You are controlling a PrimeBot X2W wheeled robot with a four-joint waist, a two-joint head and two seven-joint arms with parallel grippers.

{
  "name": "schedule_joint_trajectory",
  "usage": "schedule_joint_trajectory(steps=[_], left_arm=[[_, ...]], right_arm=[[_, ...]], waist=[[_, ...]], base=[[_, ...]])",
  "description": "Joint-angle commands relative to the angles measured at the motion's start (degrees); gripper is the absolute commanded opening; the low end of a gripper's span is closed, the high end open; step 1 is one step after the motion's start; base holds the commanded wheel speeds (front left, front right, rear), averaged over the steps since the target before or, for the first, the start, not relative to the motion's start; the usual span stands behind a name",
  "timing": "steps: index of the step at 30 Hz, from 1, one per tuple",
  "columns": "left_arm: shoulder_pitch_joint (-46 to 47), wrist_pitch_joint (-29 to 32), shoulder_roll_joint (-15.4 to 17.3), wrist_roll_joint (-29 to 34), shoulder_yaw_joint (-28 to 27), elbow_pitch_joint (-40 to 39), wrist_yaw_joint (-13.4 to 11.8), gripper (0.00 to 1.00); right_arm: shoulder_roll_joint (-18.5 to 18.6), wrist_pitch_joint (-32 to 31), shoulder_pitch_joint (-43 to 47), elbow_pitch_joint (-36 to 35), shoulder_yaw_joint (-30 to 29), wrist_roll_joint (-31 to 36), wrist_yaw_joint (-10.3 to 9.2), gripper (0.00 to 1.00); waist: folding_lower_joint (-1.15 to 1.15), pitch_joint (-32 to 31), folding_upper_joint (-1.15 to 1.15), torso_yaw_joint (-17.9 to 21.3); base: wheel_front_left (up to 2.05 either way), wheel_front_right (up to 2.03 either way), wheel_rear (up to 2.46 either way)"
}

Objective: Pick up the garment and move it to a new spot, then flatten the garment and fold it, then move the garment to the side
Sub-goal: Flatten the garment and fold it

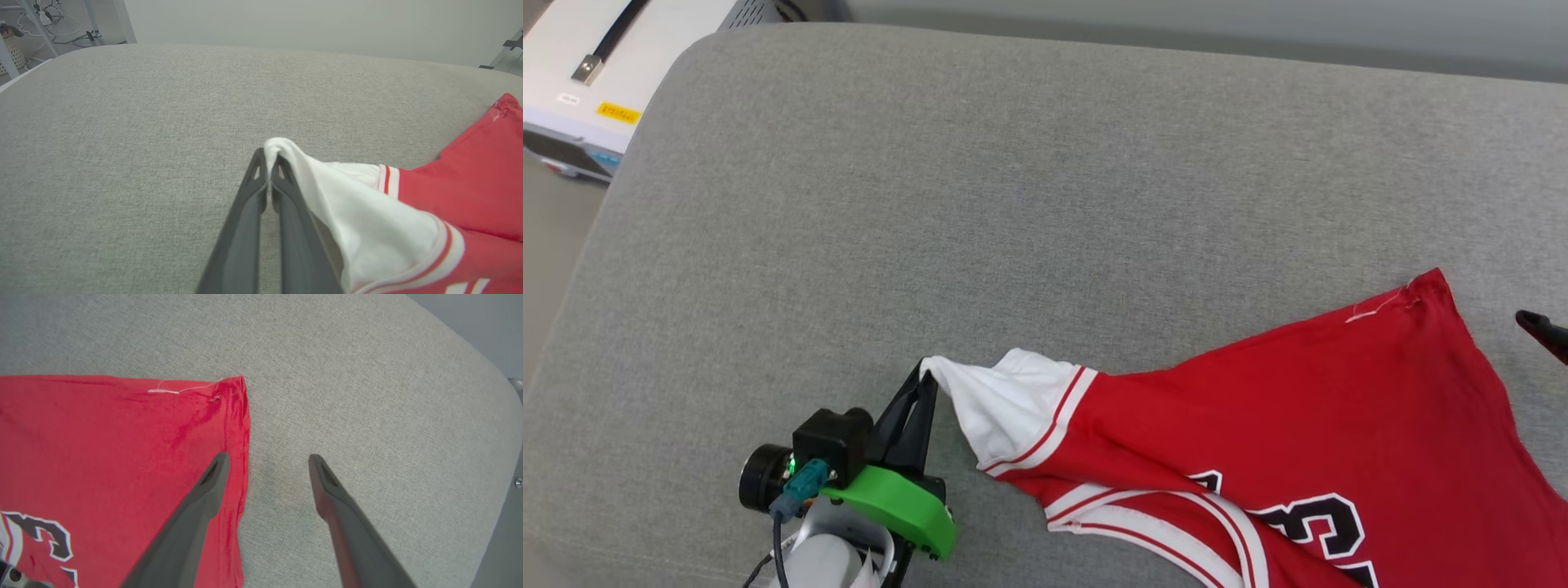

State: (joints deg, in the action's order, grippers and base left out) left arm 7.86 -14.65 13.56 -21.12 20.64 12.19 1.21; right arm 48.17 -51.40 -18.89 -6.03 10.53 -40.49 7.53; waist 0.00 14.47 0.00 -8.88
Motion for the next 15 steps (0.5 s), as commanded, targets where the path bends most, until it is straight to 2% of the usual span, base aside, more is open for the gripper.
schedule_joint_trajectory(steps=[1,9,15], left_arm=[[1.47,-0.31,-0.6,0.53,0.22,-0.01,0.27,0.0],[4.28,-0.33,-2.71,1.61,0.91,-0.22,1.11,0.0],[4.67,-0.34,-3.98,2.36,0.77,0.08,1.68,0.0]], right_arm=[[-0.47,-0.7,-2.85,1.82,1.85,0.54,-0.04,1.0],[-3.77,-0.69,-14.61,15.85,13.0,1.73,-0.04,1.0],[-4.51,0.46,-14.99,24.03,21.06,1.05,-0.04,1.0]], waist=[[0.0,2.39,0.0,-2.28],[0.0,6.1,0.0,-5.45],[0.0,6.77,0.0,-6.46]], base=[[0.0,0.0,0.0],[0.0,0.0,0.0],[0.0,0.0,0.0]])
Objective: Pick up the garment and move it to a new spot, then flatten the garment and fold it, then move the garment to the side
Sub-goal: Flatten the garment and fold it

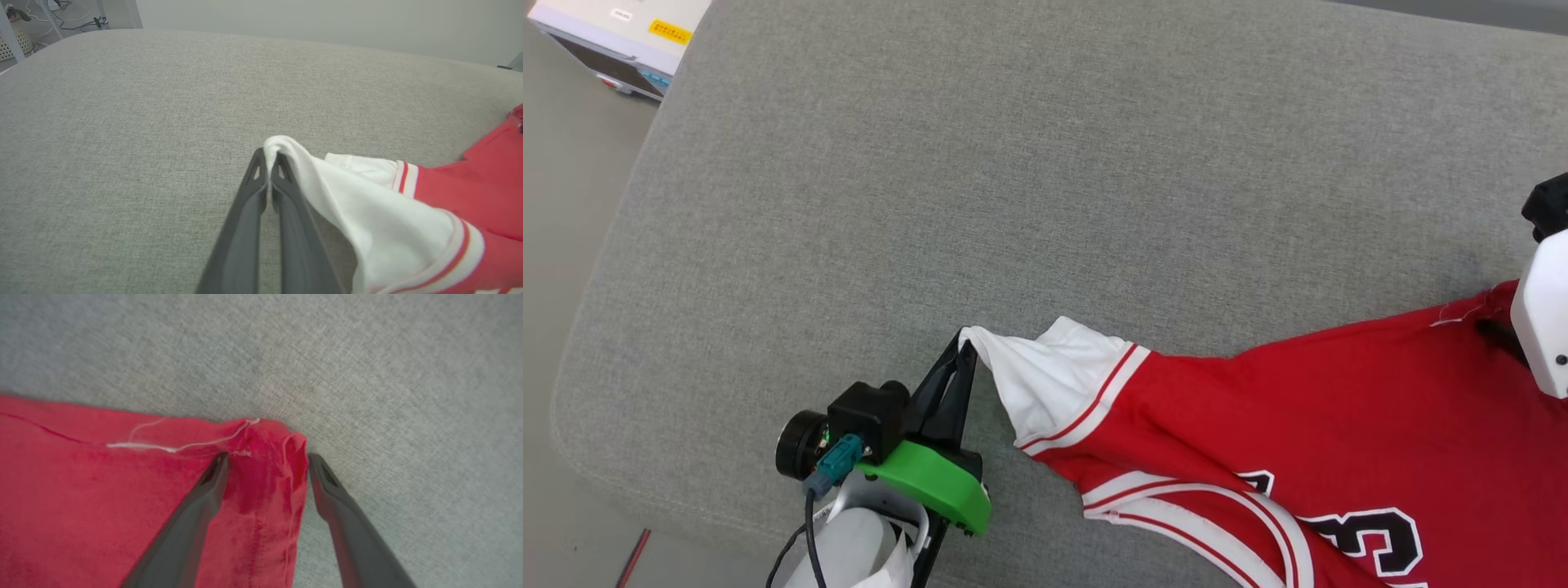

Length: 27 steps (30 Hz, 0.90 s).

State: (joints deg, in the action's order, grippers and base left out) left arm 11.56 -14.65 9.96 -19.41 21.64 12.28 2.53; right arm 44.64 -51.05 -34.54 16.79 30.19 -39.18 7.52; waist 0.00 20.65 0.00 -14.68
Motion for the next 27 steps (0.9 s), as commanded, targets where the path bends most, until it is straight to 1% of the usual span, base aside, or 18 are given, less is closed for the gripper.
schedule_joint_trajectory(steps=[1,2,3,4,5,10,17,22,27], left_arm=[[0.96,-0.34,-0.49,0.75,-0.32,0.07,0.41,0.0],[0.91,-0.34,-0.61,0.87,-0.45,0.16,0.47,0.0],[0.86,-0.34,-0.7,0.97,-0.56,0.23,0.49,0.0],[0.74,-0.34,-0.74,1.07,-0.79,0.29,0.5,0.0],[0.61,-0.34,-0.73,1.14,-0.98,0.32,0.5,0.0],[0.06,-0.34,-0.26,1.76,-1.75,0.45,0.79,0.0],[0.35,-0.34,1.76,2.57,-2.93,-1.09,1.1,0.0],[3.34,0.26,4.23,2.73,-4.18,-3.58,1.46,0.0],[8.77,1.99,6.01,1.17,-6.25,-7.33,2.07,0.0]], right_arm=[[-0.85,0.24,0.99,2.08,2.47,-0.82,-0.03,1.0],[-0.73,0.43,1.37,3.02,3.44,-1.82,-0.03,1.0],[-0.63,0.85,1.53,3.52,3.98,-2.64,-0.03,0.93],[-0.56,1.91,1.49,3.85,4.47,-3.51,-0.03,0.24],[-0.51,2.83,1.36,3.99,4.77,-4.16,-0.03,0.0],[0.15,10.53,-0.53,3.7,5.04,-6.11,-0.03,0.0],[1.95,21.63,-0.92,-0.57,3.8,-7.85,-0.03,0.0],[2.62,28.33,-0.21,-4.42,1.34,-8.58,-0.03,0.0],[2.4,32.61,-0.5,-8.32,-2.18,-7.99,-0.03,0.0]], waist=[[0.0,0.54,0.0,-0.67],[0.0,0.46,0.0,-0.66],[0.0,0.38,0.0,-0.63],[0.0,0.22,0.0,-0.42],[0.0,0.06,0.0,-0.2],[0.0,-2.18,0.0,1.48],[0.0,-7.16,0.0,4.0],[0.0,-10.4,0.0,6.05],[0.0,-12.09,0.0,7.99]], base=[[0.0,0.0,0.0],[0.0,0.0,0.0],[0.0,0.0,0.0],[0.0,0.0,0.0],[0.0,0.0,0.0],[0.0,0.0,0.0],[0.0,0.0,0.0],[0.0,0.0,0.0],[0.0,0.0,0.0]])
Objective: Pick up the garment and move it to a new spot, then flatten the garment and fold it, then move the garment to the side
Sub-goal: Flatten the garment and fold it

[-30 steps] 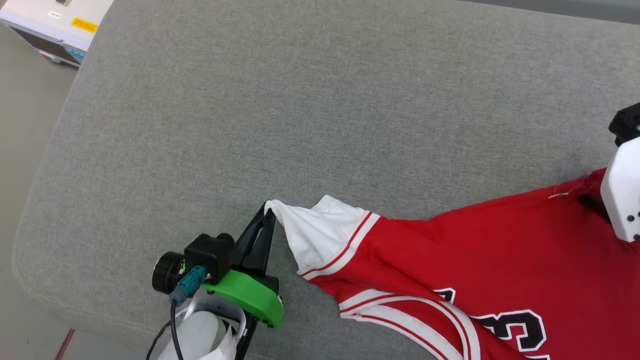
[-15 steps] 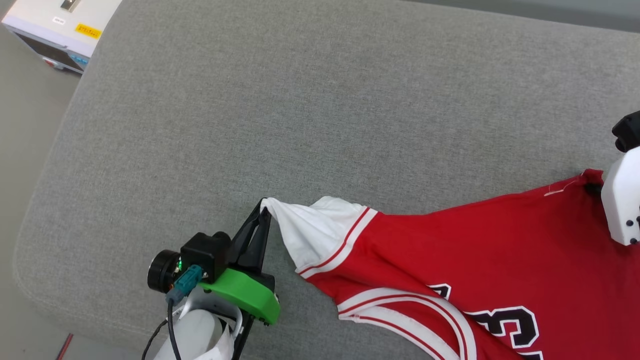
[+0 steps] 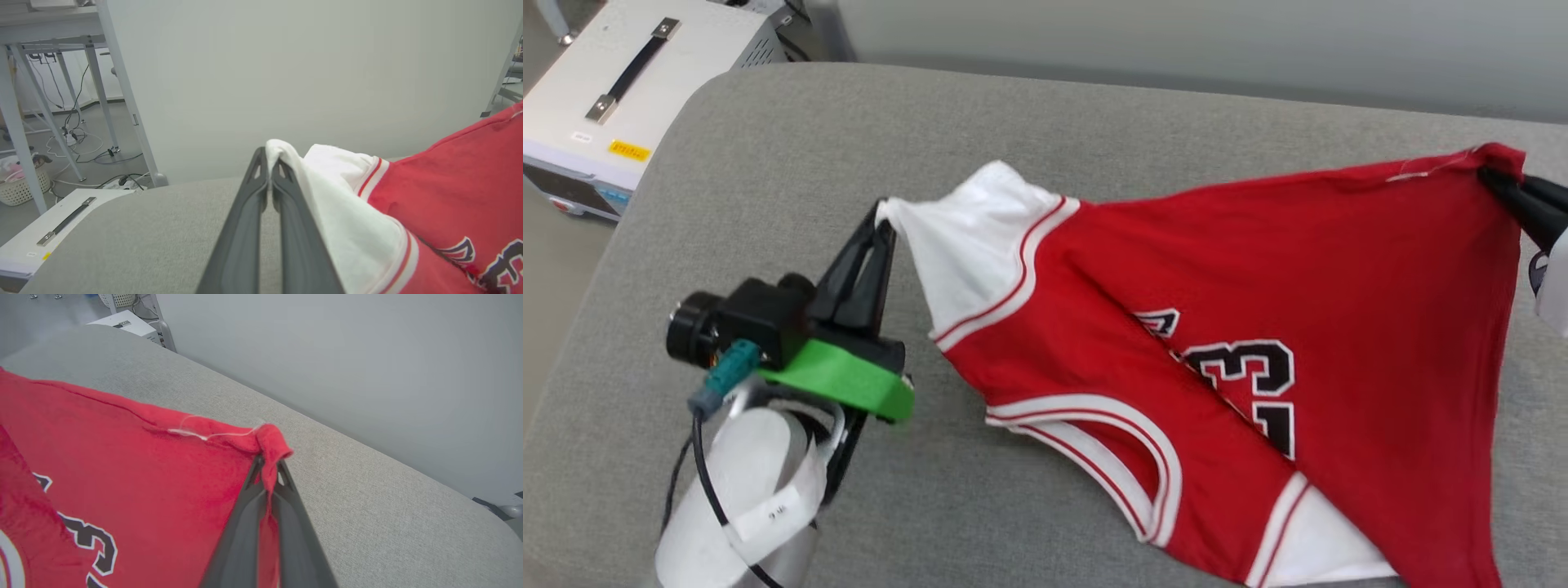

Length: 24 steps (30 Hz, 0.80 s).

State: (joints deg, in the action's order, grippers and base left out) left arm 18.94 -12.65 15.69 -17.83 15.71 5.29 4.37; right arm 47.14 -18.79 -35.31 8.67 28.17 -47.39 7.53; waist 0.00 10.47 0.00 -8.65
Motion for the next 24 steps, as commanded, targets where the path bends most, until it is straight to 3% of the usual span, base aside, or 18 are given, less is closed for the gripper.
schedule_joint_trajectory(steps=[1,9,17,24], left_arm=[[3.09,0.56,0.79,-0.63,-0.6,-1.15,0.48,0.0],[17.74,5.18,4.75,0.44,-0.17,-4.41,1.9,0.0],[31.82,7.91,5.6,-0.47,3.42,-2.53,2.83,0.0],[42.3,8.42,5.74,-2.29,5.79,1.81,3.04,0.0]], right_arm=[[-0.29,0.91,0.15,-1.12,-0.97,0.49,-0.04,0.0],[-2.75,2.78,-2.13,-8.21,-6.81,2.37,-0.04,0.0],[-4.18,0.7,-4.92,-13.0,-12.87,3.75,-0.04,0.0],[-4.86,-1.32,-9.18,-13.87,-15.8,5.1,-0.04,0.0]], waist=[[0.0,-2.12,0.0,2.34],[0.0,-3.32,0.0,4.92],[0.0,-2.93,0.0,6.56],[0.0,1.84,0.0,7.55]], base=[[0.0,0.0,0.0],[0.0,0.0,0.0],[0.0,0.0,0.0],[0.0,0.0,0.0]])
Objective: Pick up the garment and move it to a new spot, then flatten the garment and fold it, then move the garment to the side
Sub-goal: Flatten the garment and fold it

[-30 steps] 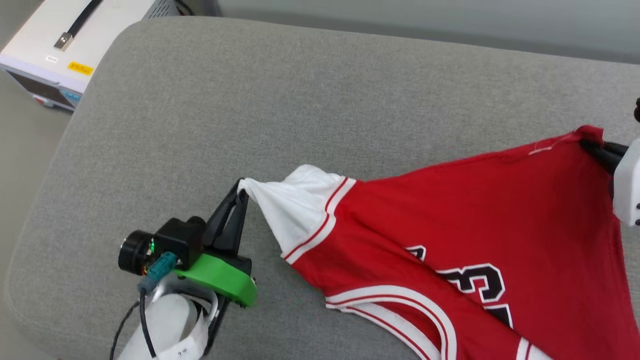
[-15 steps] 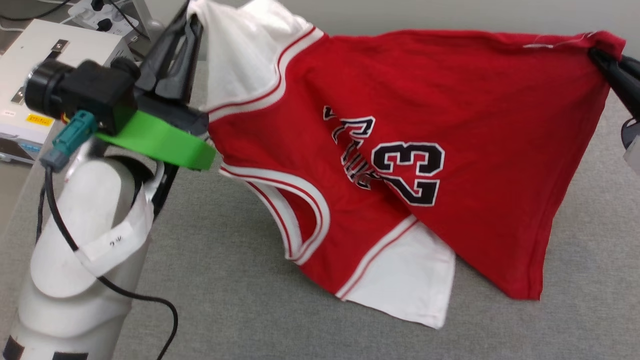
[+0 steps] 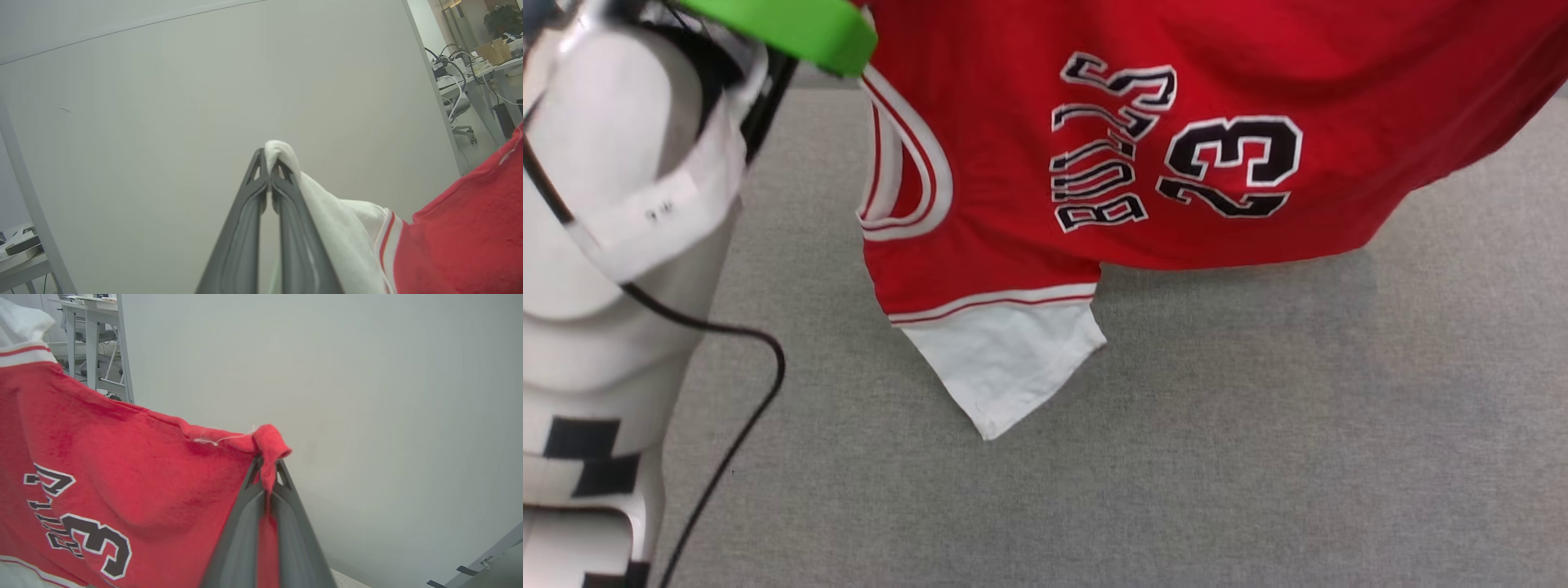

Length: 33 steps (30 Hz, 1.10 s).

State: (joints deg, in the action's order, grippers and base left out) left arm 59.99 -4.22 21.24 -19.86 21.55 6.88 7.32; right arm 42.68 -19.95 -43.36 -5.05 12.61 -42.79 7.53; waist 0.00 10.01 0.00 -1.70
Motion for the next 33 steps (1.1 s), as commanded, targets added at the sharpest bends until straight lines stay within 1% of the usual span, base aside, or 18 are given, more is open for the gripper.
schedule_joint_trajectory(steps=[1,5,8,12,18,20,23,27,30,33], left_arm=[[2.92,0.13,0.38,-0.39,0.2,0.89,0.1,0.0],[11.35,0.21,1.1,-1.06,1.96,5.33,0.14,0.0],[18.93,0.01,1.56,-2.4,3.57,9.28,0.15,0.0],[29.76,-0.48,2.94,-4.26,6.97,14.55,0.15,0.0],[43.12,-2.62,3.84,-4.15,11.13,21.16,0.16,0.0],[46.35,-2.86,3.86,-4.45,11.16,22.32,0.16,0.0],[49.89,-2.72,4.23,-4.18,11.67,23.11,0.16,0.0],[52.18,-2.39,4.74,-4.57,11.96,23.45,0.16,0.0],[51.18,-2.76,5.23,-5.27,12.7,23.48,0.16,0.0],[48.9,-3.49,5.87,-5.87,13.52,23.73,0.16,0.0]], right_arm=[[-0.56,-0.39,-2.25,0.0,-0.42,0.71,-0.04,0.0],[-1.77,-0.99,-9.32,2.93,0.15,2.39,-0.04,0.0],[-3.06,-0.84,-16.96,7.17,1.72,4.24,-0.04,0.0],[-4.6,0.48,-27.73,13.64,4.93,7.31,-0.04,0.0],[-6.91,5.13,-43.3,24.33,9.12,11.34,-0.04,0.0],[-7.94,7.28,-48.28,27.97,10.19,12.51,-0.04,0.0],[-9.35,10.53,-54.44,33.1,11.84,13.72,-0.04,0.0],[-10.46,13.11,-59.54,38.45,14.46,13.73,-0.04,0.0],[-11.29,14.67,-61.01,41.59,17.05,12.71,-0.04,0.0],[-11.74,16.51,-60.2,44.1,19.64,11.45,-0.04,0.0]], waist=[[0.0,3.48,0.0,0.85],[0.0,8.52,0.0,2.0],[0.0,12.46,0.0,3.06],[0.0,16.68,0.0,4.18],[0.0,20.33,0.0,4.85],[0.0,21.22,0.0,5.01],[0.0,22.45,0.0,5.25],[0.0,24.16,0.0,5.18],[0.0,25.72,0.0,5.02],[0.0,26.47,0.0,4.88]], base=[[0.0,0.0,0.0],[0.0,0.0,0.0],[0.0,0.0,0.0],[0.0,0.0,0.0],[0.0,0.0,0.0],[0.0,0.0,0.0],[0.0,0.0,0.0],[0.0,0.0,0.0],[0.0,0.0,0.0],[0.0,0.0,0.0]])
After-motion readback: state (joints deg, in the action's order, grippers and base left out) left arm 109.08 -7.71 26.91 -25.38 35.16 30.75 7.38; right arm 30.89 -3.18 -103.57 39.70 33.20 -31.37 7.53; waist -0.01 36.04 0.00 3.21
